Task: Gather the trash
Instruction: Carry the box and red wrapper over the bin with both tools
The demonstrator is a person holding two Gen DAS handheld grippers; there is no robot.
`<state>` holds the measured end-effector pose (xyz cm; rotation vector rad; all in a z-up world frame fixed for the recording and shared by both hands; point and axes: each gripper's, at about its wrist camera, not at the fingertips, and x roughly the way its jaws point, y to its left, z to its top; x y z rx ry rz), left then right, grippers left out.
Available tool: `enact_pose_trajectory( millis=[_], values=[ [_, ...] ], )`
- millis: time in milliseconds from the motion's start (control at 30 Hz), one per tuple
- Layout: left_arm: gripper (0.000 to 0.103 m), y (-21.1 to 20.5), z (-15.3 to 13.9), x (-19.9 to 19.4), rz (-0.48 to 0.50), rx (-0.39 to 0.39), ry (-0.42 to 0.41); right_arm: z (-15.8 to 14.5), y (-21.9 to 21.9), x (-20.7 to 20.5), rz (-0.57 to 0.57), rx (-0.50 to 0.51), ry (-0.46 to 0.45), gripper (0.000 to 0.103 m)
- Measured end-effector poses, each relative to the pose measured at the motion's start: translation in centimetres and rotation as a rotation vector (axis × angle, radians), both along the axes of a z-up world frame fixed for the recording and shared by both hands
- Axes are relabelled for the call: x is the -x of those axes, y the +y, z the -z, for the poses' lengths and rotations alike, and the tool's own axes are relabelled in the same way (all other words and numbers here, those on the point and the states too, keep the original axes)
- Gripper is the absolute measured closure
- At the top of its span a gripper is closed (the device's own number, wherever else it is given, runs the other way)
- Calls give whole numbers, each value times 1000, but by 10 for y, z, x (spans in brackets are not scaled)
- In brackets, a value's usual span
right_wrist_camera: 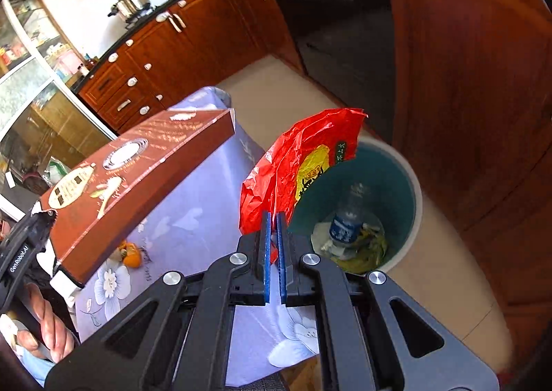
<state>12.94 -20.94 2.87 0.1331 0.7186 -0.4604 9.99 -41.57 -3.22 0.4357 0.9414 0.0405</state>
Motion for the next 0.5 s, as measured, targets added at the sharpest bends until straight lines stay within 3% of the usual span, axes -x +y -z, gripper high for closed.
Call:
enact_pose_trajectory(
  millis=[500],
  values=[
    [101,-69,41,-25,79,-90,86,77,-49,-14,54,-116,193,99]
  ],
)
